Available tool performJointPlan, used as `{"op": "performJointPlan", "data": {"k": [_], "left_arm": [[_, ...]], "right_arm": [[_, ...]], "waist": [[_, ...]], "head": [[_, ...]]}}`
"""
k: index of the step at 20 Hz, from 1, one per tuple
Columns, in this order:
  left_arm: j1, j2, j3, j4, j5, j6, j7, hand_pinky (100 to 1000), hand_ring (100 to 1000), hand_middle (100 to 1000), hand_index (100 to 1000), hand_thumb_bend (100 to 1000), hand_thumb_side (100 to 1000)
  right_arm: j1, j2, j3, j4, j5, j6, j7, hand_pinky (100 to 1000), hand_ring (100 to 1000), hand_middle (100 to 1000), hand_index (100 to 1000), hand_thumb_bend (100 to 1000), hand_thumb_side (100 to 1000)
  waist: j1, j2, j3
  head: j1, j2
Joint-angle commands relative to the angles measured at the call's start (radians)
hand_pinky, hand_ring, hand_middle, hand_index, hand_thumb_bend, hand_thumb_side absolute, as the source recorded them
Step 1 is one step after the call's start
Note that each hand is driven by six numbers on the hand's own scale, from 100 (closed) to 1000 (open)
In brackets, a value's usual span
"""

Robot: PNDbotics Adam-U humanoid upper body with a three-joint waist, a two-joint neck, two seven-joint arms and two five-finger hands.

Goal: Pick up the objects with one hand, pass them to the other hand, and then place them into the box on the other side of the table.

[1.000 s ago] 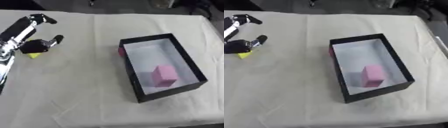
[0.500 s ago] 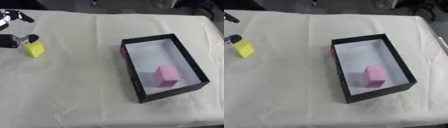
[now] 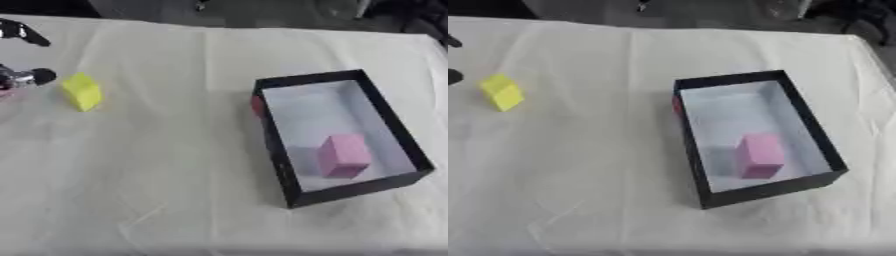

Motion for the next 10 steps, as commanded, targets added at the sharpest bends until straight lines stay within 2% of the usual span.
{"op": "performJointPlan", "data": {"k": [1, 10], "left_arm": [[-0.029, 0.052, 0.025, 0.023, -0.015, -0.009, -0.013, 984, 879, 782, 859, 564, 781], [-0.062, 0.057, 0.034, 0.112, -0.016, -0.006, -0.052, 998, 882, 780, 857, 547, 816]], "right_arm": [[-0.004, -0.036, -0.019, -0.002, -0.006, -0.001, -0.004, 723, 913, 914, 967, 100, 330], [0.001, -0.033, -0.025, 0.002, -0.004, -0.002, -0.008, 723, 911, 912, 966, 100, 333]], "waist": [[0.017, -0.009, -0.002], [0.017, -0.003, -0.003]], "head": [[0.020, -0.002], [0.038, -0.002]]}}
